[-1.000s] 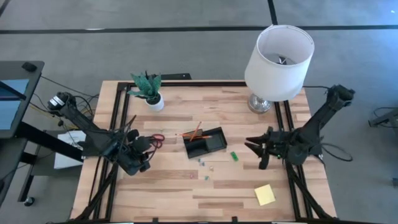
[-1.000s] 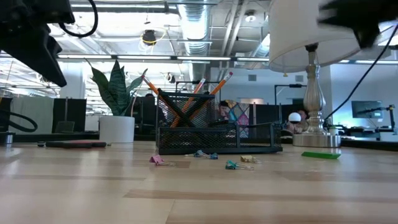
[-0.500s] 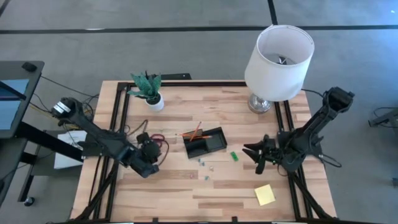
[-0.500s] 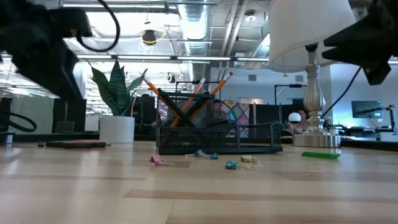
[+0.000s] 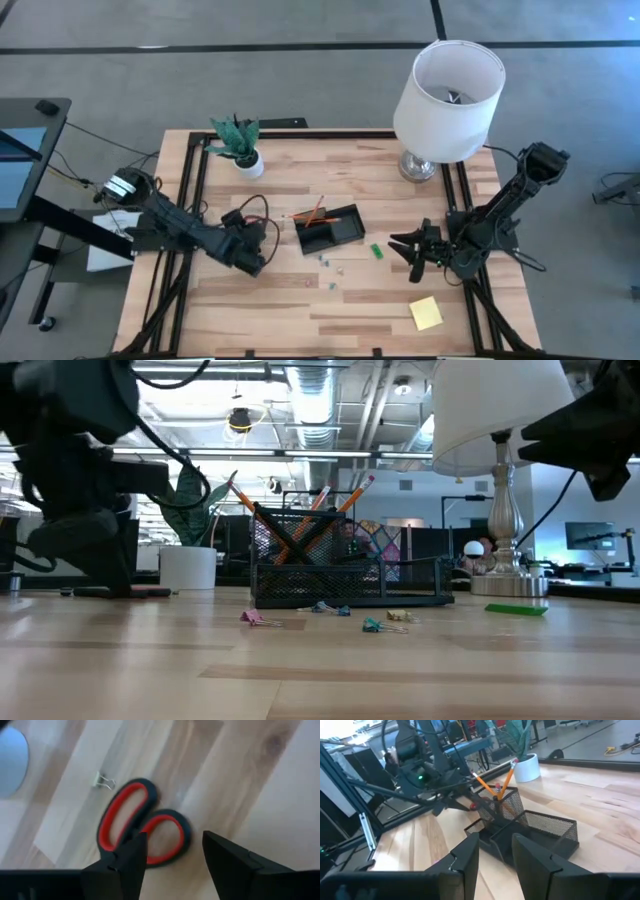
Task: Pick and place office supplies into organizer
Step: Put the black scissors into the black desk organizer
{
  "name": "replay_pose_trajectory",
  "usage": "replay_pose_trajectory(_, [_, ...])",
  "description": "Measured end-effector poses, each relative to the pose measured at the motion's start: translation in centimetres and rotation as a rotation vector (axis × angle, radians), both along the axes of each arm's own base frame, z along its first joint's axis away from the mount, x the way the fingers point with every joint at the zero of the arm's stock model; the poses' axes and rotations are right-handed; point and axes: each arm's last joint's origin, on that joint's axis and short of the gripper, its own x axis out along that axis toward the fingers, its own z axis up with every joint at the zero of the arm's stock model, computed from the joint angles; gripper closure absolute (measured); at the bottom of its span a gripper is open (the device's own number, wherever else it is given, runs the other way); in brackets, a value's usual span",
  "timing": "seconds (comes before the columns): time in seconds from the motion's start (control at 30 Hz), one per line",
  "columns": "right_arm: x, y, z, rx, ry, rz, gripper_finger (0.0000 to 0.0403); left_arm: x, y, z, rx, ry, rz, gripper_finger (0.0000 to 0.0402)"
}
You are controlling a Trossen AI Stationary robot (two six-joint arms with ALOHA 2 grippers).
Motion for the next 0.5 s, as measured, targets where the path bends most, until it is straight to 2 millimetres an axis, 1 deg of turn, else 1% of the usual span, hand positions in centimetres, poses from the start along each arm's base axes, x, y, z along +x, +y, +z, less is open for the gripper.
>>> replay_pose_trajectory(0.13, [0.0, 0.0, 0.0, 0.000, 0.000, 0.001, 0.0290, 0.4, 0.8, 0.5, 0.006, -0.007, 0.002, 0.0207])
replay_pose_trajectory(0.2, [0.0, 0.0, 0.0, 0.000, 0.000, 0.001, 0.0290, 0.5, 1.2, 0.5, -0.020, 0.004, 0.021, 0.0207])
replay_pose_trajectory(0.3, [0.0, 0.0, 0.0, -0.002, 0.002, 0.002, 0.0290, 0.6, 1.6, -0.1, -0.102, -0.009, 0.049, 0.0207])
replay_pose_trajectory(0.5, [0.0, 0.0, 0.0, -0.001, 0.003, 0.004, 0.0290, 0.3, 1.9, -1.2, -0.079, -0.126, 0.118, 0.0207])
